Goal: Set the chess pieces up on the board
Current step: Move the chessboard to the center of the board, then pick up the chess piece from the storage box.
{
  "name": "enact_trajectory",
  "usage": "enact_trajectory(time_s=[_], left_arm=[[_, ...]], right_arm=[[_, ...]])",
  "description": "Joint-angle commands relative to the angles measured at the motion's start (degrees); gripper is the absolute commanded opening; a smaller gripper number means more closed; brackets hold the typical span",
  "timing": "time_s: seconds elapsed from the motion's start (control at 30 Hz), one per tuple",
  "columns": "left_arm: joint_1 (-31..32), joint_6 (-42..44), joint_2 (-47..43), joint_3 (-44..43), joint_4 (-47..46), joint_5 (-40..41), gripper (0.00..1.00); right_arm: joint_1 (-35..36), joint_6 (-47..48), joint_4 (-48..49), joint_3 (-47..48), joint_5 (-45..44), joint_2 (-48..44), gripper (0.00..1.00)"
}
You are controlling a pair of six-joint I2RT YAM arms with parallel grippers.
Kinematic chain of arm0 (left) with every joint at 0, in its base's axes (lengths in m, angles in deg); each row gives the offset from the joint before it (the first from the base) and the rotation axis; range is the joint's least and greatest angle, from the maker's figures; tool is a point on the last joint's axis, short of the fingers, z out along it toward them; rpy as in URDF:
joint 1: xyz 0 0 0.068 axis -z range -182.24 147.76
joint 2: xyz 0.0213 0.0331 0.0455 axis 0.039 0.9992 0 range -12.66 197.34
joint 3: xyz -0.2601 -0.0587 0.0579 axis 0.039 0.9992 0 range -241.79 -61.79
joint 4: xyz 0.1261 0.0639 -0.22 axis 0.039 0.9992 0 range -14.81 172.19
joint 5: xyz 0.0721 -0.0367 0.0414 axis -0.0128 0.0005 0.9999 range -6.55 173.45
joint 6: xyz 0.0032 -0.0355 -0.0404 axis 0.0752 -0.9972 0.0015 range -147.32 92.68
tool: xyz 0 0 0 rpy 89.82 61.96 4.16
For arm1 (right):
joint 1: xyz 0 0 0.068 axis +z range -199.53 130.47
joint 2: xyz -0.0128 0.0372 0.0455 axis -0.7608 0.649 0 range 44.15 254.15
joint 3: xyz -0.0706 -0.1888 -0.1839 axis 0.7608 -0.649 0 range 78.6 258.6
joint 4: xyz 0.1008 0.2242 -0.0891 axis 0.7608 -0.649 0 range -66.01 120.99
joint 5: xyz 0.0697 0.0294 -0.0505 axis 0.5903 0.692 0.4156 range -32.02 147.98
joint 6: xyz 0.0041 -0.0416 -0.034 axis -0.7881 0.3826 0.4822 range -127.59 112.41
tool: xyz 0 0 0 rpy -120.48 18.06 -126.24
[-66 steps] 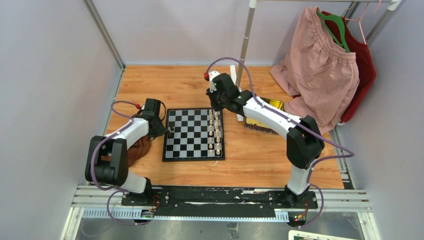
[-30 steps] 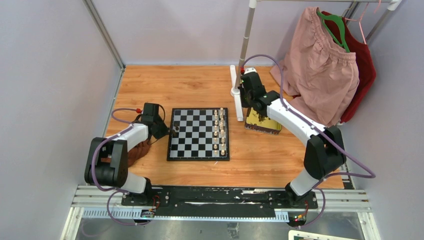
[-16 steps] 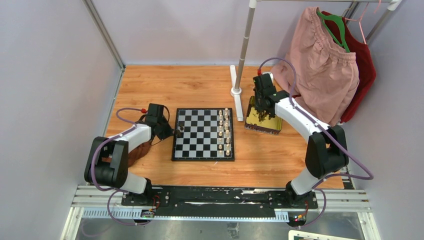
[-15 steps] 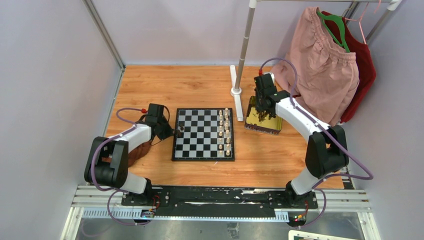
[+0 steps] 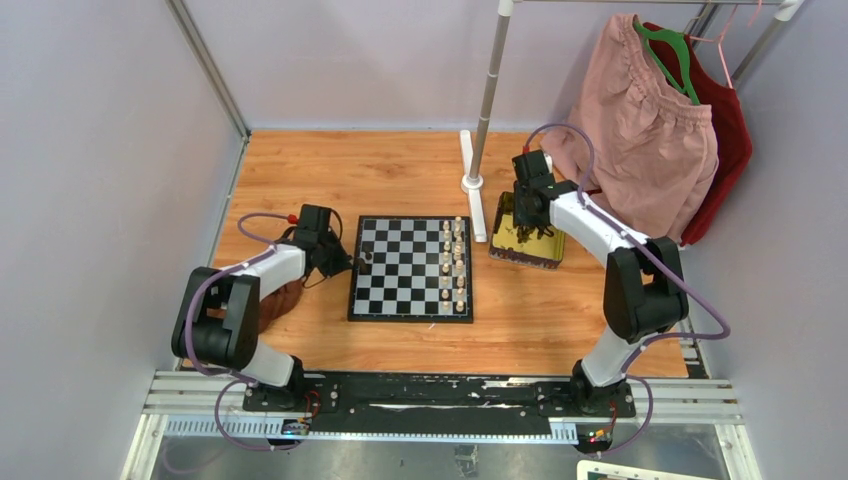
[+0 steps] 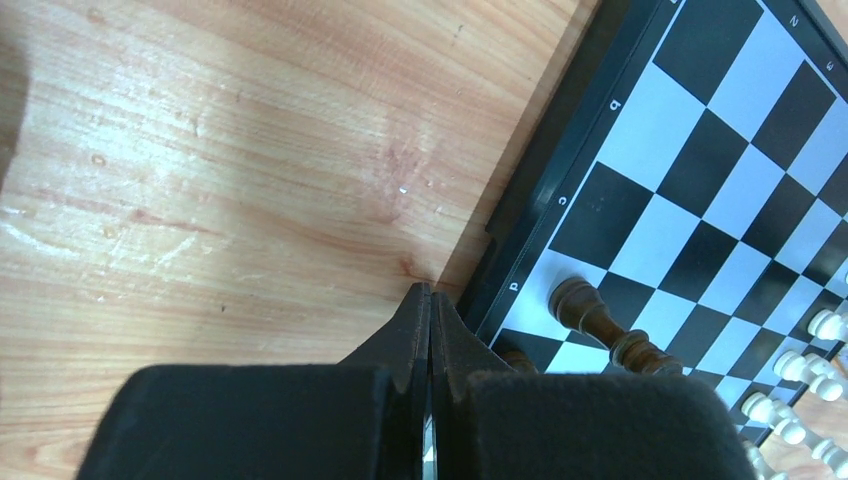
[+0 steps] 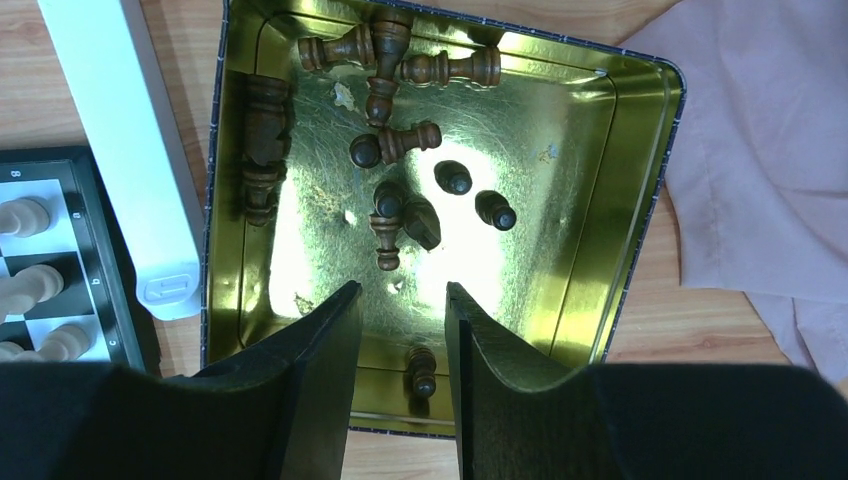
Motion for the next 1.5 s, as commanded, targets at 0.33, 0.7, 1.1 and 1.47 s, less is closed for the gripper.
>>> enact_trajectory(time_s=[0.33,0.7,1.1,1.47], left_arm=[[0.7,1.8,3.2,-3.3,3.2,0.3,0.0],[0.6,2.5,1.6,-4.0,5.9,5.5,0.51],[0.6,3.3,-0.5,-3.2,7.4,9.2,0.53],[0.6,4.3,-4.1,-2.1,8.7,12.0,0.53]], right_arm=[[-2.3,-1.1,-1.5,0.4,1.7,4.8,0.41],[-3.7,-1.1,-1.5,1.6,2.6,7.6,0.4],[-4.0,-0.9,-0.6,2.2,3.7,8.7,0.35],[-4.3,-0.4,-0.1,4.0,4.2,10.0,0.34]])
